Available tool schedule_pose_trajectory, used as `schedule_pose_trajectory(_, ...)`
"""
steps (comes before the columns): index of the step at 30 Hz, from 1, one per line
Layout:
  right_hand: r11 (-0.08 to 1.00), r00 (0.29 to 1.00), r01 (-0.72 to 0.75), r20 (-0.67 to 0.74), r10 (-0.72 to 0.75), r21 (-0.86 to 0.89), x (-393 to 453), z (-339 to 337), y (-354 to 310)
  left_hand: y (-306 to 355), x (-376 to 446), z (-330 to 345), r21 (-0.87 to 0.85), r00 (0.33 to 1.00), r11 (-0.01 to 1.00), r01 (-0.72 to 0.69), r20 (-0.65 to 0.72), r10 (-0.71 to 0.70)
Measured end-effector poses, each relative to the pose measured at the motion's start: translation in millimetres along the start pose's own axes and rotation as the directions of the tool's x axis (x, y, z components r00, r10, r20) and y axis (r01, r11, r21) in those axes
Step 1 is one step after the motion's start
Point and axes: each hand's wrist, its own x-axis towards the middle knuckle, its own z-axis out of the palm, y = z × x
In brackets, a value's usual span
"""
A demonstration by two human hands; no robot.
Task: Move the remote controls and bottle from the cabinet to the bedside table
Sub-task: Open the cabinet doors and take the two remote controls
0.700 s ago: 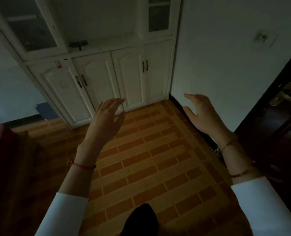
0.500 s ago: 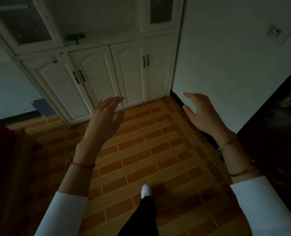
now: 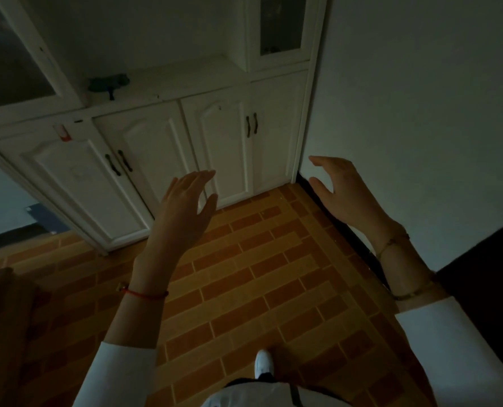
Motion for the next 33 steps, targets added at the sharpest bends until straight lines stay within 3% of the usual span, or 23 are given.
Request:
schedule_pose_trajectory(16,1.000,1.000,-0.005,0.014,0.004,0.022,220.0,65.0,51.1,-104.9,212.4,55.8,-0.023,0.999,1.000,0.001,0.046,0.000)
schedule_pose_trajectory(33,0.987,0.988,0.146,-0.060,-0.143,0.066,564.4,103.0,87.1,-199.5,499.0,84.6,-0.017,0.997,0.998,0.055,-0.054,-0.056)
